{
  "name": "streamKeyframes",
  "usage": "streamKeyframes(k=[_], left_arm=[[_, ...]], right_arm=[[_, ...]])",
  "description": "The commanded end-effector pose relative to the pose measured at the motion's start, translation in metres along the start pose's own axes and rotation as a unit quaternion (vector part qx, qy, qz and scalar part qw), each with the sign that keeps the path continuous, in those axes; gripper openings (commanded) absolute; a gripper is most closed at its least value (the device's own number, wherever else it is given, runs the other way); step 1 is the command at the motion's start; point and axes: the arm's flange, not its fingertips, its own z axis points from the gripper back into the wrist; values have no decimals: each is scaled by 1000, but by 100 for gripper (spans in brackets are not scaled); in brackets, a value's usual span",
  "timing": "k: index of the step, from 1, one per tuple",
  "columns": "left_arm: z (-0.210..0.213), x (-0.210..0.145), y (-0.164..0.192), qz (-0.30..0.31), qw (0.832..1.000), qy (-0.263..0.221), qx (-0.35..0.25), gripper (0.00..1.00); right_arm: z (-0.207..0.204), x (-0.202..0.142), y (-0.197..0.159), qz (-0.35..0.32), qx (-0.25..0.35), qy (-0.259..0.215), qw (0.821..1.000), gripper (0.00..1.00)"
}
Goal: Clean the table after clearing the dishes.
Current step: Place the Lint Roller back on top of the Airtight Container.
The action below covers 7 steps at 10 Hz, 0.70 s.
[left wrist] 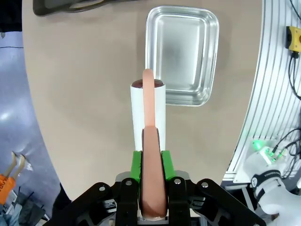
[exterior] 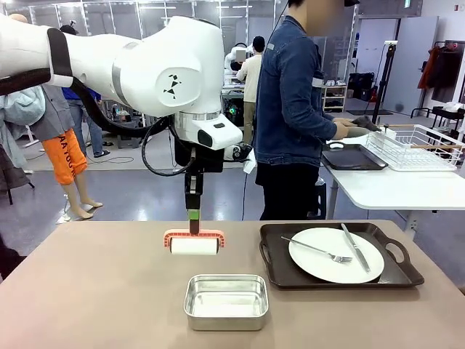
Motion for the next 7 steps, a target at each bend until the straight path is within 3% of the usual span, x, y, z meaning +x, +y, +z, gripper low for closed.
streamKeyframes(k=[1,4,7], left_arm=[[-5,-1,-3,-67,996,-50,20,21],[-27,36,-1,-80,996,-50,2,21],[-56,50,16,-55,994,-56,-79,21]], right_arm=[[1,-1,4,-1,5,-1,1000,100],[1,-1,4,-1,5,-1,1000,100],[1,-1,4,-1,5,-1,1000,100]])
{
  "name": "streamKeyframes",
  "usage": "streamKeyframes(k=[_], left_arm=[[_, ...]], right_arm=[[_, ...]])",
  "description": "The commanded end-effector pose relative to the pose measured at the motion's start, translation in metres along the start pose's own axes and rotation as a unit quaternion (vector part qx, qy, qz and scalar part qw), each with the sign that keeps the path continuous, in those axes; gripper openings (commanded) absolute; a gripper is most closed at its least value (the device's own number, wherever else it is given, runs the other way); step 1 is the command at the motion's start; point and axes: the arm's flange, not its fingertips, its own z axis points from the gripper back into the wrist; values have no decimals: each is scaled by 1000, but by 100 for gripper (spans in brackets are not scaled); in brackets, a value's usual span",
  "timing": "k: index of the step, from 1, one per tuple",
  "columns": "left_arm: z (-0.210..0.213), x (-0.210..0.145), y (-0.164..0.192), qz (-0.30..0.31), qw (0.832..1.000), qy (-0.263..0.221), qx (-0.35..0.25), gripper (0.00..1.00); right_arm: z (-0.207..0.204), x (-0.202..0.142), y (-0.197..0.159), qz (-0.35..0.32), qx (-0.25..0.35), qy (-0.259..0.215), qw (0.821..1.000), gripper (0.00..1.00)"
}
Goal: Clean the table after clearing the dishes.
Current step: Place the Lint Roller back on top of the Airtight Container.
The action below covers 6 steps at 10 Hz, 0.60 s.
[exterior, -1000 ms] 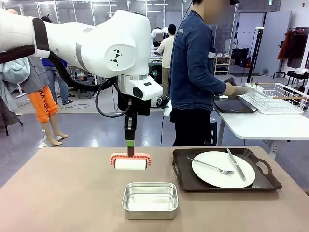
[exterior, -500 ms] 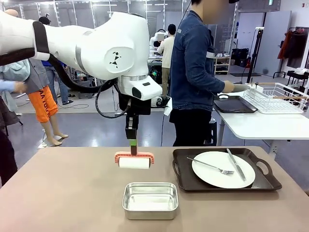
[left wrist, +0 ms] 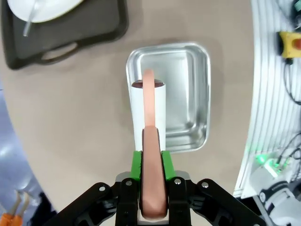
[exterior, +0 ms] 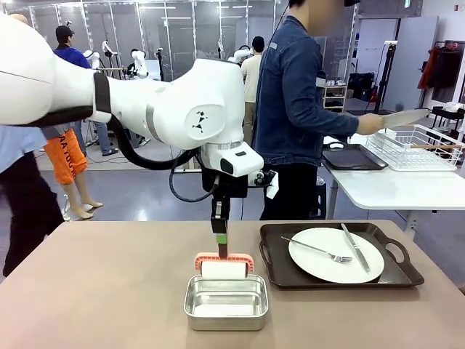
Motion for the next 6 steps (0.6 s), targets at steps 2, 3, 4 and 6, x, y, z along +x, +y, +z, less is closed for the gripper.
streamKeyframes(k=[2,3,4,6], left_arm=[[-4,-5,18,10,998,-24,-51,21],[-13,-4,27,12,997,-24,-66,21],[-20,-6,37,17,996,-22,-82,21],[-31,-15,67,28,992,-14,-125,21]], right_arm=[[1,-1,4,-1,5,-1,1000,100],[1,-1,4,-1,5,-1,1000,100],[1,-1,4,-1,5,-1,1000,100],[1,-1,4,-1,5,-1,1000,100]])
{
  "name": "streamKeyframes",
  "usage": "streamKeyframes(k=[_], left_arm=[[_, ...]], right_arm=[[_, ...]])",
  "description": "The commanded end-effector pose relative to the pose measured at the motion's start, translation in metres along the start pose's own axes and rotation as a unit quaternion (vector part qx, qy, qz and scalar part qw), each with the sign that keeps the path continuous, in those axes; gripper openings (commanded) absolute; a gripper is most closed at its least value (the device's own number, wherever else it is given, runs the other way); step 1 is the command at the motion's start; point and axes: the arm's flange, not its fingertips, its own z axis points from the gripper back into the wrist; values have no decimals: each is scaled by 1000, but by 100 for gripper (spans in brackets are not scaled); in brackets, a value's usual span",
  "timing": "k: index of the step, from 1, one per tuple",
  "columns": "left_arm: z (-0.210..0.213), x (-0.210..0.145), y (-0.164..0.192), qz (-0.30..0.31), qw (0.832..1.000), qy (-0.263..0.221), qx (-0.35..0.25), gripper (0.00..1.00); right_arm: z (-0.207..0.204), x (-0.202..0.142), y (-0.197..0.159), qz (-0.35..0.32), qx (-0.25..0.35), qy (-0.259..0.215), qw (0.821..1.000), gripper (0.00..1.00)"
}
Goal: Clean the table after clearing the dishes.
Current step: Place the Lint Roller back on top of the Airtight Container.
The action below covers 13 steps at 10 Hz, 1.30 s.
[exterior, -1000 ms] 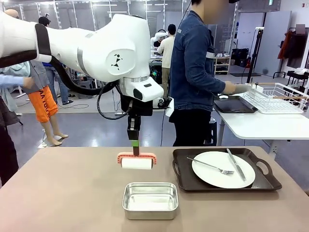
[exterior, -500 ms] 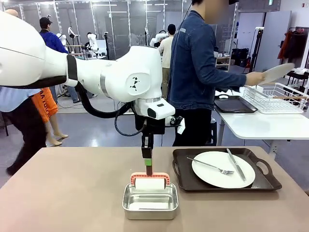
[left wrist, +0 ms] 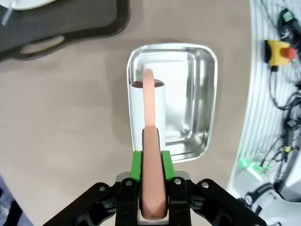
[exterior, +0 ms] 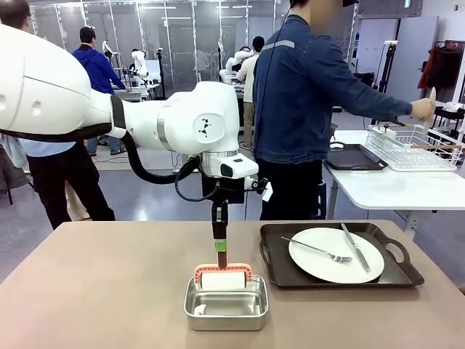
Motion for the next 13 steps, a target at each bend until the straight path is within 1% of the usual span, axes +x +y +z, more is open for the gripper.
streamKeyframes(k=[1,3,5,7,10,11,12,13], left_arm=[[7,-2,27,-11,999,-1,-46,21],[0,-4,43,-25,998,-7,-59,21],[-9,-6,55,-23,997,-10,-69,21],[-28,-3,63,-30,995,-17,-90,21],[-48,0,60,-38,993,-12,-111,21],[-45,-1,58,-37,993,-17,-108,21],[-42,-3,57,-36,994,-18,-102,51],[-39,-3,55,-36,994,-18,-98,51]], right_arm=[[1,-1,4,-1,5,-1,1000,100],[1,-1,4,-1,5,-1,1000,100],[1,-1,4,-1,5,-1,1000,100],[1,-1,4,-1,5,-1,1000,100],[1,-1,4,-1,5,-1,1000,100],[1,-1,4,-1,5,-1,1000,100],[1,-1,4,-1,5,-1,1000,100],[1,-1,4,-1,5,-1,1000,100]])
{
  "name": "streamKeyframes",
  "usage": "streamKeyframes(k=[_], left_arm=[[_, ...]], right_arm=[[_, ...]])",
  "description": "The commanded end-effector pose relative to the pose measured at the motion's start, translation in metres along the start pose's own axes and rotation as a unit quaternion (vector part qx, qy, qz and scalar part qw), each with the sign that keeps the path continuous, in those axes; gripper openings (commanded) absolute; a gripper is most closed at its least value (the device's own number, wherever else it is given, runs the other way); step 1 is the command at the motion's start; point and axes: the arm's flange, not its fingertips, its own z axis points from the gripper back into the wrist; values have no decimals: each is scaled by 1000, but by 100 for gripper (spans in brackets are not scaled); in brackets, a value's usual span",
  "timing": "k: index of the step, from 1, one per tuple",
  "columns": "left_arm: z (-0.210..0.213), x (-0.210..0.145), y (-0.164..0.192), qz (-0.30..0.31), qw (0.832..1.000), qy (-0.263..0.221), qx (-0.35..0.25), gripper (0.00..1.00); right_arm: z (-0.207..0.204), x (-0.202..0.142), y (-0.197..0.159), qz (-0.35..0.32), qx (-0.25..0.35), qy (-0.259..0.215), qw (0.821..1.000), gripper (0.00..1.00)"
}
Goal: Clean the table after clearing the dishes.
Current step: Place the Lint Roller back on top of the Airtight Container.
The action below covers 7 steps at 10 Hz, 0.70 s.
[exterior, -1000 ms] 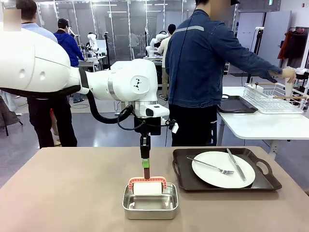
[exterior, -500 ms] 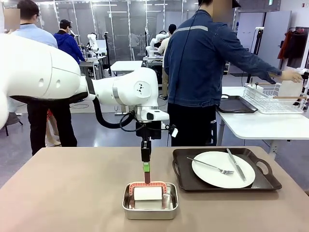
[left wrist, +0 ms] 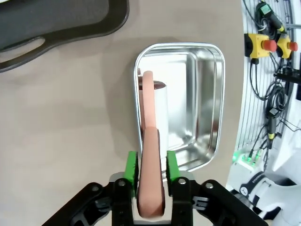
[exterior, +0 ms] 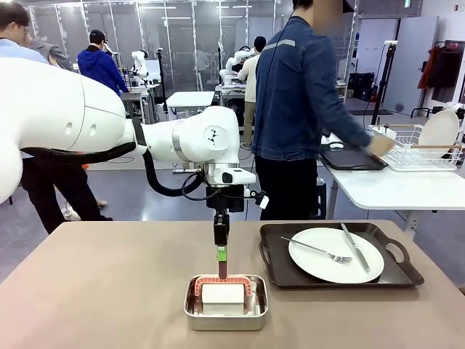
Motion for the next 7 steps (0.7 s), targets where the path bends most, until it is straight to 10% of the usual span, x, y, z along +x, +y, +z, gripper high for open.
streamKeyframes(k=[1,2,3,4,5,7], left_arm=[[6,-6,-8,-19,1000,-9,5,82],[10,-7,-11,-23,1000,-10,11,55],[14,-12,-12,-20,1000,-15,11,100],[17,-15,-13,-21,1000,-17,13,84],[21,-18,-13,-19,999,-24,17,100],[24,-25,-13,-16,999,-26,29,100]], right_arm=[[1,-1,4,-1,5,-1,1000,100],[1,-1,4,-1,5,-1,1000,100],[1,-1,4,-1,5,-1,1000,100],[1,-1,4,-1,5,-1,1000,100],[1,-1,4,-1,5,-1,1000,100],[1,-1,4,-1,5,-1,1000,100]])
